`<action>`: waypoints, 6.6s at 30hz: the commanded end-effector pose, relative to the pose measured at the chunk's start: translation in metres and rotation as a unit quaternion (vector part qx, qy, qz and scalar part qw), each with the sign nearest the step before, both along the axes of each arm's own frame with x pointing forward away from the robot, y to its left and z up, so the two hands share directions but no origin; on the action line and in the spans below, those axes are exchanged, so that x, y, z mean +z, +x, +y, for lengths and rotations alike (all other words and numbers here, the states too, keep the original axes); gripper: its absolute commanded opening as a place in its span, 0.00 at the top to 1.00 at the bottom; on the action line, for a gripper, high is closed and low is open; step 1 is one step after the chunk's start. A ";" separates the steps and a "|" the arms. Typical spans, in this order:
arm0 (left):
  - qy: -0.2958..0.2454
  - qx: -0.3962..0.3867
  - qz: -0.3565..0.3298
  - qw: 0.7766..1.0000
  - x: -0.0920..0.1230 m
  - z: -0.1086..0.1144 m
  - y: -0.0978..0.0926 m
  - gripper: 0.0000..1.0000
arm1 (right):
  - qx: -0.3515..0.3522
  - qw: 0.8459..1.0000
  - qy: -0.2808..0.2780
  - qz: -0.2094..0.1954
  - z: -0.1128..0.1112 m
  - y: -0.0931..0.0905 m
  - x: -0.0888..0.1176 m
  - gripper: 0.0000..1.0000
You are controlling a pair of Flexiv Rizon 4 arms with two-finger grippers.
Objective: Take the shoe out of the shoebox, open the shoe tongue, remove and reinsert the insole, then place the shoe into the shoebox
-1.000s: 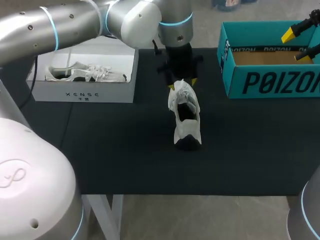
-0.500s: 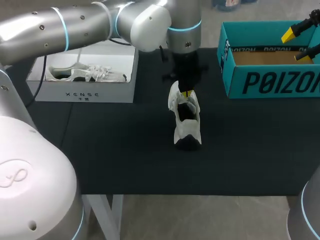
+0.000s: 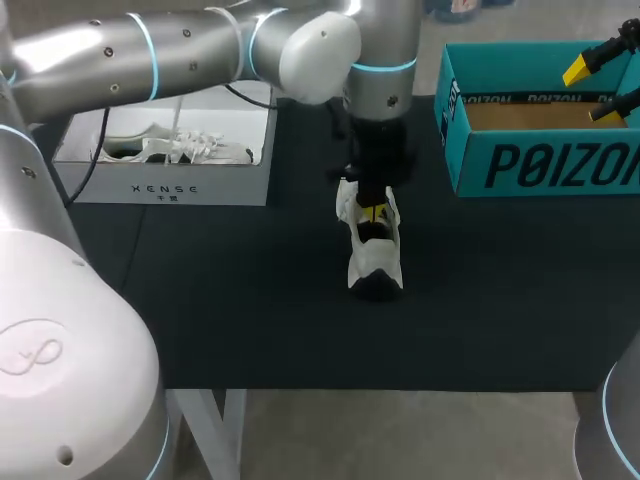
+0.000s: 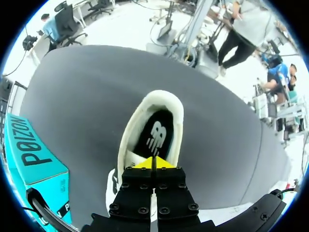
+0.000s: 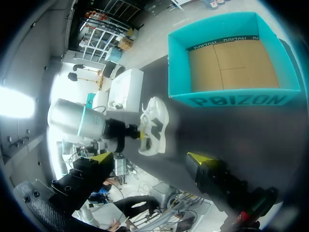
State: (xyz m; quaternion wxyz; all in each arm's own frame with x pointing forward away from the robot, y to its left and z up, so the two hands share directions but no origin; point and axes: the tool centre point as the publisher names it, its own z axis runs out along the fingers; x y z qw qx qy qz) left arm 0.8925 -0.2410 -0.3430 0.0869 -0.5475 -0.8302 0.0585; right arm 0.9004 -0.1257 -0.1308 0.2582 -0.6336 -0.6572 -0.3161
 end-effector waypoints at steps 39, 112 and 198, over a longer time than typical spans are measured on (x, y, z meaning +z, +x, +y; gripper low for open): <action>0.035 0.292 0.099 0.951 0.056 -0.002 -0.035 1.00 | 0.000 1.000 -0.001 0.001 0.000 0.000 0.000 0.00; 0.034 0.437 0.008 0.899 -0.014 0.017 -0.095 1.00 | 0.000 1.000 -0.001 0.001 0.000 0.000 0.000 0.00; 0.074 -0.161 -0.067 0.982 0.119 0.317 0.061 1.00 | 0.000 1.000 -0.001 0.001 0.000 0.000 0.000 0.00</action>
